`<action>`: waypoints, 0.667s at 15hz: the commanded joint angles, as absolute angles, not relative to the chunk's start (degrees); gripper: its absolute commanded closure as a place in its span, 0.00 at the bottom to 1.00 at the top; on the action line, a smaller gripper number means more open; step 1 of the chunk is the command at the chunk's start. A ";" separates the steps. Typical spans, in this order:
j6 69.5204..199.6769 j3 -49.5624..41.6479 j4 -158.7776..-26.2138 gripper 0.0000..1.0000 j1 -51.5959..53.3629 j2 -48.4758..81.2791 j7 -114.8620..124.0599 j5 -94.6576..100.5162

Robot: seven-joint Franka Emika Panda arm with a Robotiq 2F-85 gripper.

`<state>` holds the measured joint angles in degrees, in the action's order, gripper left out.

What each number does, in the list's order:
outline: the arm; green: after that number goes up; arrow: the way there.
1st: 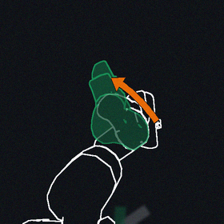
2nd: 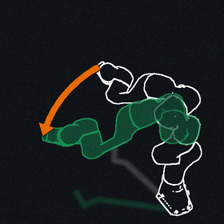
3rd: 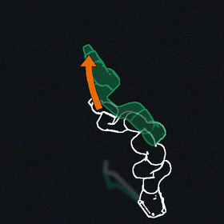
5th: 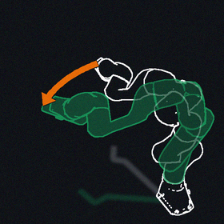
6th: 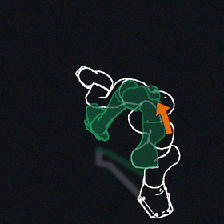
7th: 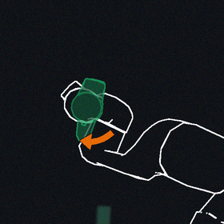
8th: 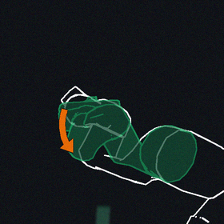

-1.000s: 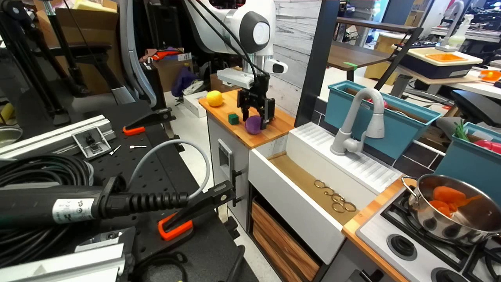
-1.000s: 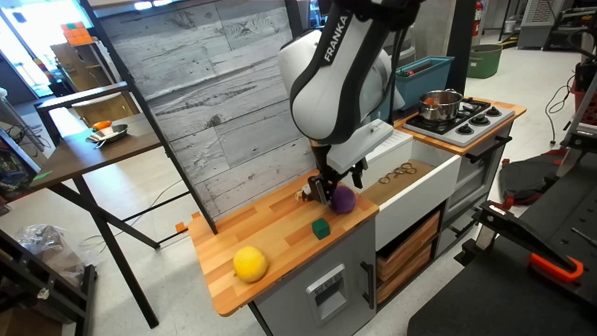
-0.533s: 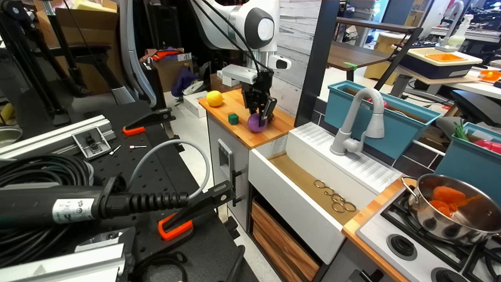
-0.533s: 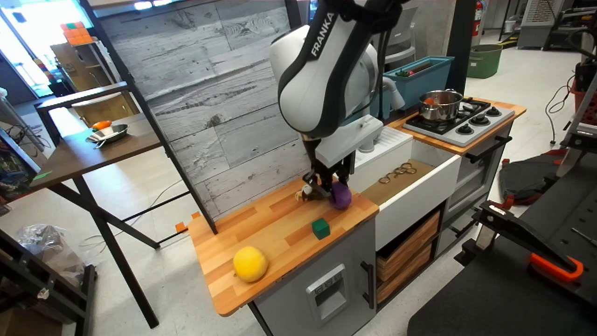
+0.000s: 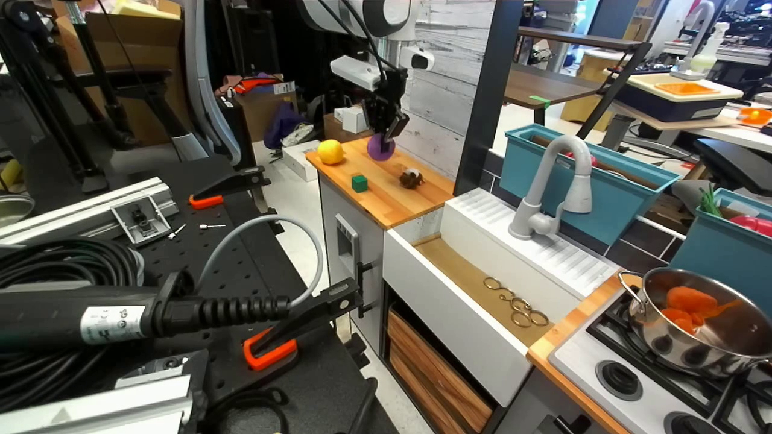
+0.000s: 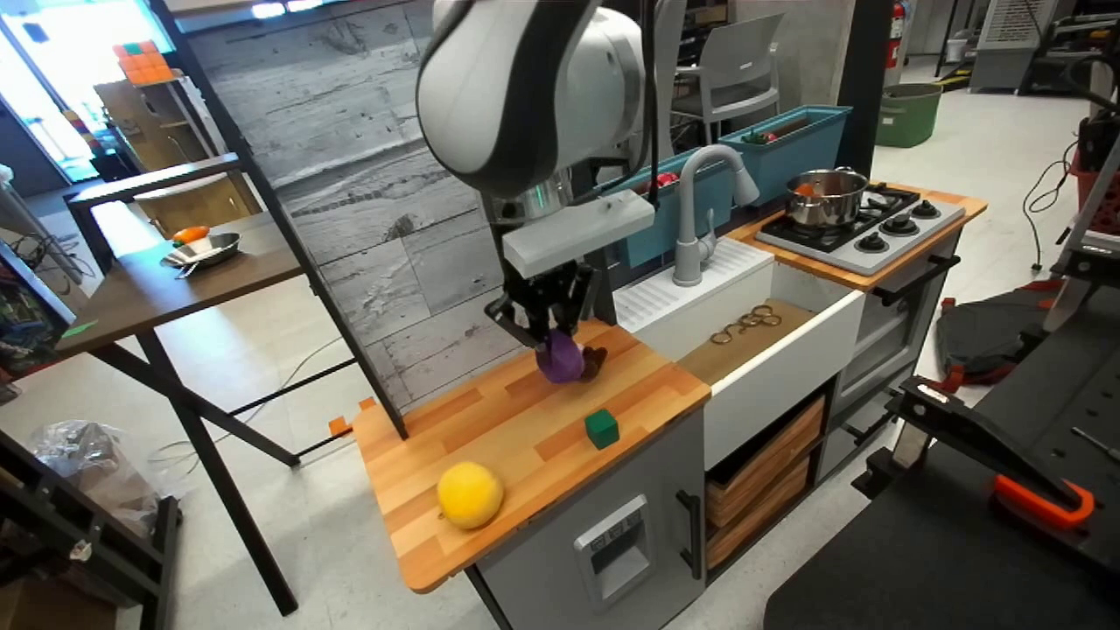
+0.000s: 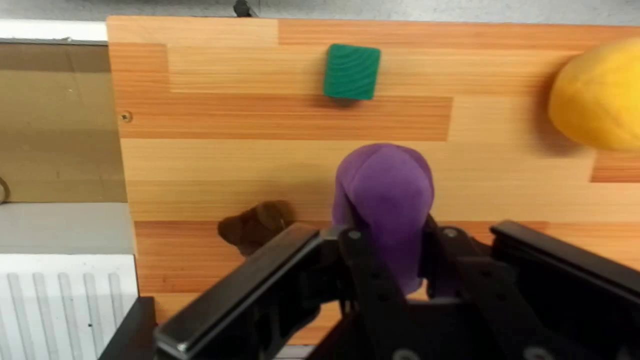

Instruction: Pick up the purple toy and move it slightly to the left.

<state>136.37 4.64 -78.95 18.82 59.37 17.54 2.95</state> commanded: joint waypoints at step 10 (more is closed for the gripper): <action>144.32 4.64 -74.12 0.94 20.96 66.77 16.90 1.99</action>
<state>141.48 5.47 -77.28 20.21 63.21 17.42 2.68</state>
